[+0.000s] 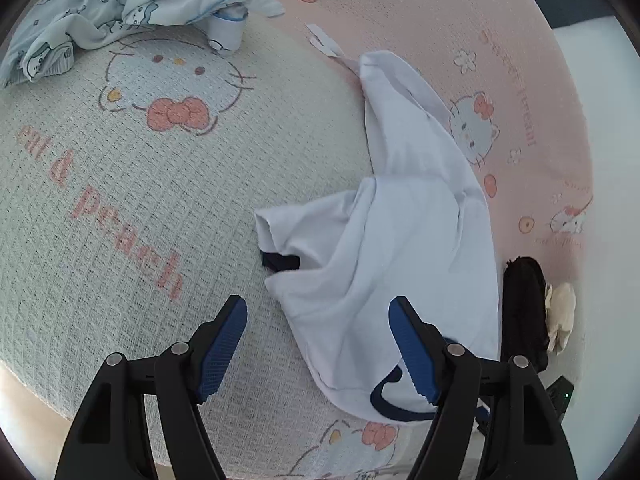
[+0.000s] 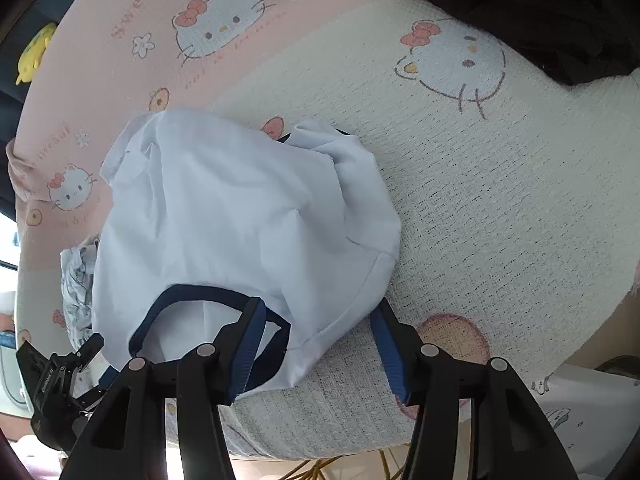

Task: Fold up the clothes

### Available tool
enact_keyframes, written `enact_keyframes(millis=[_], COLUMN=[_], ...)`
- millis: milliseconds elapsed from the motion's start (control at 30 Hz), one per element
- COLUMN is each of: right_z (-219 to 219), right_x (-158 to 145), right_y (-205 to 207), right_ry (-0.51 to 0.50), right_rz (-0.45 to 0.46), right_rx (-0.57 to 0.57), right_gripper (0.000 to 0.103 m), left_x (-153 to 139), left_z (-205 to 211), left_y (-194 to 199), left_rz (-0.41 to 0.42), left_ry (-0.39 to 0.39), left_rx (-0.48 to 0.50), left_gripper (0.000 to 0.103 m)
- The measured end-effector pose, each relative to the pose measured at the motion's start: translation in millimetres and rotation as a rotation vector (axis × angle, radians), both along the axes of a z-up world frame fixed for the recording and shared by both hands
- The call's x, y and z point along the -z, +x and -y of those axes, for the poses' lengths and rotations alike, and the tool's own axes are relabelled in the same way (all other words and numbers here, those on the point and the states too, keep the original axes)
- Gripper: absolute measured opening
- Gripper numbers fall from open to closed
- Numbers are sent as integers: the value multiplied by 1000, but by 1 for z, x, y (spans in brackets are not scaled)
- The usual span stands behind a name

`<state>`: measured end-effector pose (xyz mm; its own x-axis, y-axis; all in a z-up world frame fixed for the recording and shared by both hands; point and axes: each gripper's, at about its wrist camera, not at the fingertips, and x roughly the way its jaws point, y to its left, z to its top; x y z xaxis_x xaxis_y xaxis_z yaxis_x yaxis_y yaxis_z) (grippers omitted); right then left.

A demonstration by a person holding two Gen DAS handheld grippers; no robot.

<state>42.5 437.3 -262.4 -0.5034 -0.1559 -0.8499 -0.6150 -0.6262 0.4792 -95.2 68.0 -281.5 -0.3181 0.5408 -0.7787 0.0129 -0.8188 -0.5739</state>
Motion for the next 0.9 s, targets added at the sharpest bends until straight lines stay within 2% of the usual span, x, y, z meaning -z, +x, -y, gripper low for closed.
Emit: enact_keyframes(millis=[133, 233, 300, 467, 567, 667, 800, 833, 867, 900], right_z=[-19, -25, -28, -26, -17, -7, 6, 9, 11, 14], right_x=[-1, -11, -24, -35, -30, -18, -10, -8, -8, -9], right_y=[10, 11, -5, -43, -73, -91, -82, -82, -83, -84], right_ry=[-101, -86, -21, 119, 218, 261, 283, 294, 297, 298], right_rz=[-68, -74, -74, -42, 13, 36, 33, 36, 37, 38], right_rx=[115, 143, 101, -98, -215, -291, -283, -274, -276, -280], right_gripper=[54, 63, 71, 72, 72, 72, 71, 71, 68, 59], left_x=[1, -5, -9, -4, -1, 5, 6, 6, 5, 4], left_z=[-3, -9, -16, -33, -49, -66, -85, -90, -94, -99], left_y=[-10, -15, -19, -38, -47, -52, -49, -47, -46, -44], left_rz=[-1, -28, -44, -24, -35, -39, -81, -100, -118, -136], left_ry=[16, -1, -18, -52, -119, -157, -282, -318, -354, -387], left_rx=[4, 33, 62, 114, 148, 188, 212, 215, 218, 220], left_gripper=[72, 72, 72, 72, 72, 72, 72, 70, 63, 58])
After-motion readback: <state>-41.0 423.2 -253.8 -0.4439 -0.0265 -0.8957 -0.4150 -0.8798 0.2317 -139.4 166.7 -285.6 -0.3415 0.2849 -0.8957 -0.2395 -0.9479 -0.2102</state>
